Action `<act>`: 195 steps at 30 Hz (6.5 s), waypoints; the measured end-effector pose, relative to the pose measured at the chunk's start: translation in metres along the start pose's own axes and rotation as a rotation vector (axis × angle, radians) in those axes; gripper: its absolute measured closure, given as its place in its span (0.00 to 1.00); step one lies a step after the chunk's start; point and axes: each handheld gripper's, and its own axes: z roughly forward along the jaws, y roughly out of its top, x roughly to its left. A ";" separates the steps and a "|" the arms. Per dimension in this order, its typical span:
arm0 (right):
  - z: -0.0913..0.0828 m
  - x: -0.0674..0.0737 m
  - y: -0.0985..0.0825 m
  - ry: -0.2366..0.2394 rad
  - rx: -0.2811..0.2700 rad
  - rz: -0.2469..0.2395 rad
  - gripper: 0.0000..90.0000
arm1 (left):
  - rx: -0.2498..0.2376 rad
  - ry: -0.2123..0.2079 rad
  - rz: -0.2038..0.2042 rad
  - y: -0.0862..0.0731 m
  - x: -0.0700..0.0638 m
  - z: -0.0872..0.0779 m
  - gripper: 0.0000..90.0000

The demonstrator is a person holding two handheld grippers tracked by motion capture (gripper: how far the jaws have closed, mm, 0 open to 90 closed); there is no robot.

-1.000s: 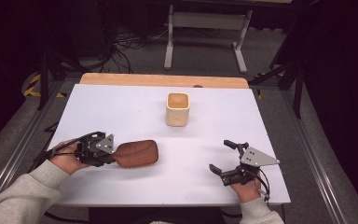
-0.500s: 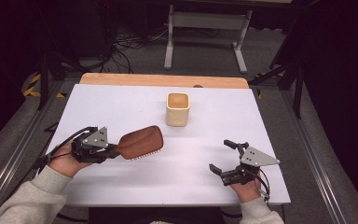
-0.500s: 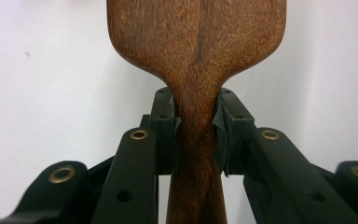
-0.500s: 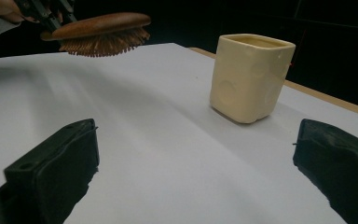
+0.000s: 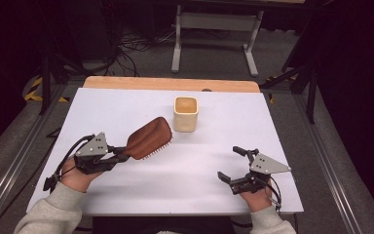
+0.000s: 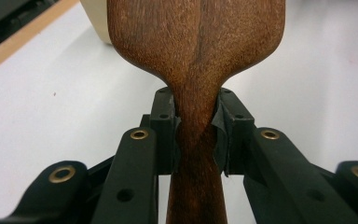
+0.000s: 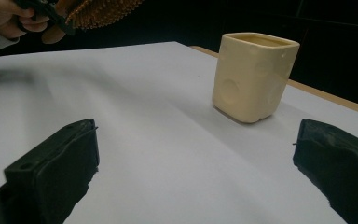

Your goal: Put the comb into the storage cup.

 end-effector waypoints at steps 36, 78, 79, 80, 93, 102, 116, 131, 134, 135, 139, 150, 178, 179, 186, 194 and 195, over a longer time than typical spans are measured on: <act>0.033 0.017 0.043 0.097 0.059 0.016 0.03 | -0.229 0.045 -0.033 -0.016 -0.021 0.022 0.81; 0.141 0.046 0.128 0.245 0.182 0.018 0.02 | -0.223 0.050 -0.028 -0.015 -0.023 0.023 0.81; 0.143 0.047 0.129 0.244 0.183 0.019 0.01 | -0.224 0.051 -0.028 -0.015 -0.023 0.024 0.81; 0.144 0.047 0.129 0.245 0.186 0.020 0.02 | -0.223 0.050 -0.027 -0.015 -0.023 0.024 0.81; 0.153 0.049 0.131 0.248 0.198 0.050 0.09 | -0.220 0.052 -0.025 -0.015 -0.025 0.026 0.81; 0.149 0.049 0.136 0.247 0.185 0.072 0.27 | -0.212 0.059 -0.012 -0.015 -0.027 0.028 0.81; 0.145 0.048 0.146 0.325 0.146 0.092 0.51 | -0.185 0.070 0.012 -0.015 -0.030 0.030 0.80; 0.143 0.066 0.164 0.372 0.158 -0.012 0.64 | -0.214 0.064 0.003 -0.014 -0.028 0.029 0.80; 0.143 0.068 0.166 0.375 0.157 -0.019 0.66 | -0.222 0.058 0.000 -0.015 -0.028 0.029 0.79; 0.143 0.069 0.167 0.375 0.156 -0.023 0.66 | -0.224 0.057 -0.001 -0.015 -0.028 0.029 0.79; 0.142 0.072 0.171 0.355 0.161 -0.047 0.67 | -0.234 0.047 -0.023 -0.015 -0.026 0.029 0.74; 0.132 0.065 0.190 0.334 0.137 -0.059 0.66 | -0.299 0.036 -0.094 -0.016 -0.019 0.023 0.31; 0.099 0.010 0.247 0.160 0.078 -0.068 0.66 | -0.351 0.064 -0.200 -0.031 0.003 0.007 0.04; 0.098 0.009 0.248 0.158 0.077 -0.066 0.66 | -0.351 0.064 -0.200 -0.031 0.003 0.007 0.04; 0.094 -0.002 0.254 0.102 0.066 -0.073 0.66 | -0.332 0.080 -0.192 -0.032 0.003 0.005 0.04; 0.090 -0.015 0.257 0.049 0.060 -0.059 0.66 | -0.341 0.087 -0.209 -0.035 0.005 0.002 0.04; 0.089 -0.016 0.257 0.040 0.061 -0.059 0.66 | -0.340 0.089 -0.208 -0.036 0.006 0.002 0.04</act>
